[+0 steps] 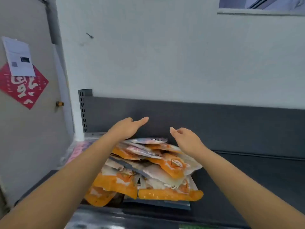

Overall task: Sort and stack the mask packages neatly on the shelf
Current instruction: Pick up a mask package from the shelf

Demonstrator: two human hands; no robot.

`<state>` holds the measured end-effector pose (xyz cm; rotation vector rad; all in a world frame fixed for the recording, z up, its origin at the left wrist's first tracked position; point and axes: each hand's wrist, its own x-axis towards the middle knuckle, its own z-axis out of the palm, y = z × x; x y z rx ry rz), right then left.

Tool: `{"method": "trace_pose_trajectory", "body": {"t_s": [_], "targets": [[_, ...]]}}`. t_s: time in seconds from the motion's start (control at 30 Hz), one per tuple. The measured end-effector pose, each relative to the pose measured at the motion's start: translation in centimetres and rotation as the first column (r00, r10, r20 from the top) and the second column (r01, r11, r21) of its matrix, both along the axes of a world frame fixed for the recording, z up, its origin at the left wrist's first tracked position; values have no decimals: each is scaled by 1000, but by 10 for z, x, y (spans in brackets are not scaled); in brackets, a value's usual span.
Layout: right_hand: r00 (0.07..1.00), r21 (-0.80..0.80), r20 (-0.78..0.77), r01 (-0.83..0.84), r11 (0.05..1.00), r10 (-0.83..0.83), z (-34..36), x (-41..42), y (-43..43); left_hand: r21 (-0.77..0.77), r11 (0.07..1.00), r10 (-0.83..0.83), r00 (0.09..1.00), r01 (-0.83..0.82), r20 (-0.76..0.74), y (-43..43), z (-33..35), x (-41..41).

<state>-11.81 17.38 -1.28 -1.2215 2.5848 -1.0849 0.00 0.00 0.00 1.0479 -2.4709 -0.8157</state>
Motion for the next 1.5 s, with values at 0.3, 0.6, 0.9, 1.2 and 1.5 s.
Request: {"method": "trace_pose_trajectory", "body": {"t_s": [0.3, 0.6, 0.9, 1.2, 1.5], "targets": [[937, -129, 348, 28, 991, 18, -19, -29, -51, 285, 954, 64, 991, -95, 115, -12, -6, -14], [740, -305, 663, 126, 944, 115, -14, -4, -60, 305, 952, -35, 994, 2, 103, -14, 1, -8], [718, -384, 686, 223, 896, 116, -2, 19, -48, 298, 949, -117, 993, 104, 25, -15, 5, -1], [802, -509, 586, 250, 824, 119, 12, 41, -18, 250, 936, -243, 969, 247, -47, 6, 14, 11], [878, -519, 468, 179, 836, 102, 27, 32, 41, 69, 920, -366, 909, 386, -201, 64, 32, -5]]}}
